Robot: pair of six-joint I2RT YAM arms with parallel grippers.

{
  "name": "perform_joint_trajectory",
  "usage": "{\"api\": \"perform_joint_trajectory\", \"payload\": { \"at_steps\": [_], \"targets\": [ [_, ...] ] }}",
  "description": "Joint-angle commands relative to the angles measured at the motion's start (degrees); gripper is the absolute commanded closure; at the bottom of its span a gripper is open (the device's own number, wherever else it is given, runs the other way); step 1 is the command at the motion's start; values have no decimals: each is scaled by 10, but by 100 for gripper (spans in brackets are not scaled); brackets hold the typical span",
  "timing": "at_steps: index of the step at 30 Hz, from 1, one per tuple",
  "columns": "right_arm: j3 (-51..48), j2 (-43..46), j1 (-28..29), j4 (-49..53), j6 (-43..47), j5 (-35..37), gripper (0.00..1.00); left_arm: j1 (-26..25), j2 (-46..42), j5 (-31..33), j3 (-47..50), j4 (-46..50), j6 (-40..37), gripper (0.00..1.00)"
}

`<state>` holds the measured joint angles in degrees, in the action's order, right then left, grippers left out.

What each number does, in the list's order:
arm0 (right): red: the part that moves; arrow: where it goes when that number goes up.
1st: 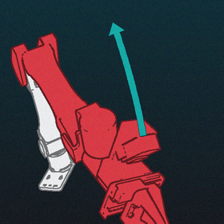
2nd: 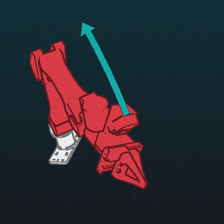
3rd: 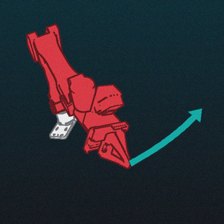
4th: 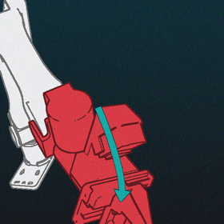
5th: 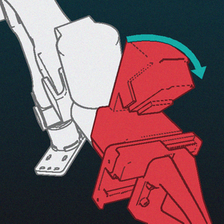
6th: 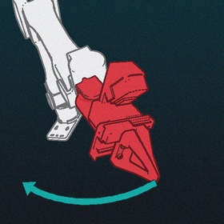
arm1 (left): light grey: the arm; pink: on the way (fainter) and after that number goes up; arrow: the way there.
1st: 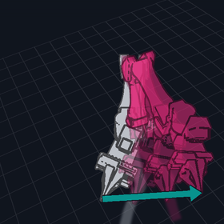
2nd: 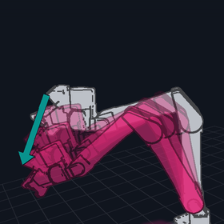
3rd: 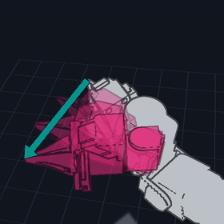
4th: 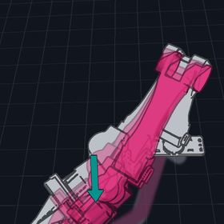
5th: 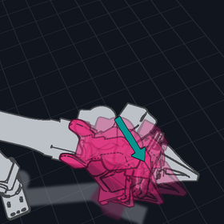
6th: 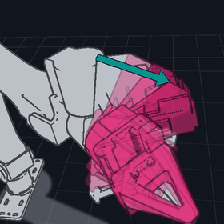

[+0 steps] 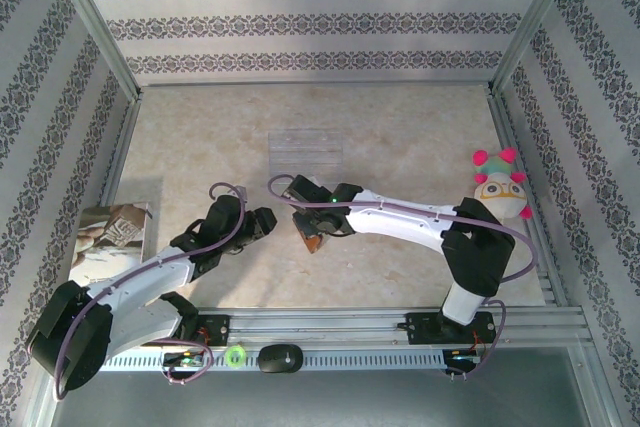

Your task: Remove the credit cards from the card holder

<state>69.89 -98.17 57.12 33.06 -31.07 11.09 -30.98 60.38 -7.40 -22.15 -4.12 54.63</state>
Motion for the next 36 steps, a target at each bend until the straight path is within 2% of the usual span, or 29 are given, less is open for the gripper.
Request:
{"api": "perform_joint_trajectory", "payload": {
  "at_steps": [1, 6, 15, 20, 25, 31, 36],
  "targets": [
    [-10, 27, -4, -1, 0, 27, 98, 7, 13, -16, 6, -36, 15, 57],
    [-14, 60, -4, 9, 0, 50, 100, 7, 43, -31, 8, -63, 22, 57],
    [-33, 72, -3, -18, -55, 18, 100, 6, 129, -55, -2, -118, 29, 60],
    [-75, 93, -32, -56, -102, -13, 100, 6, 101, -35, -10, -88, 11, 58],
    [-142, 108, -73, -72, -119, 35, 100, 6, 69, -23, -30, -33, -22, 56],
    [-215, 82, -117, -93, -129, 49, 100, 3, 66, -25, -35, -16, -34, 56],
    [-238, 37, -117, -109, -146, 42, 100, 0, 84, -33, -44, -19, -46, 55]
  ]
}}
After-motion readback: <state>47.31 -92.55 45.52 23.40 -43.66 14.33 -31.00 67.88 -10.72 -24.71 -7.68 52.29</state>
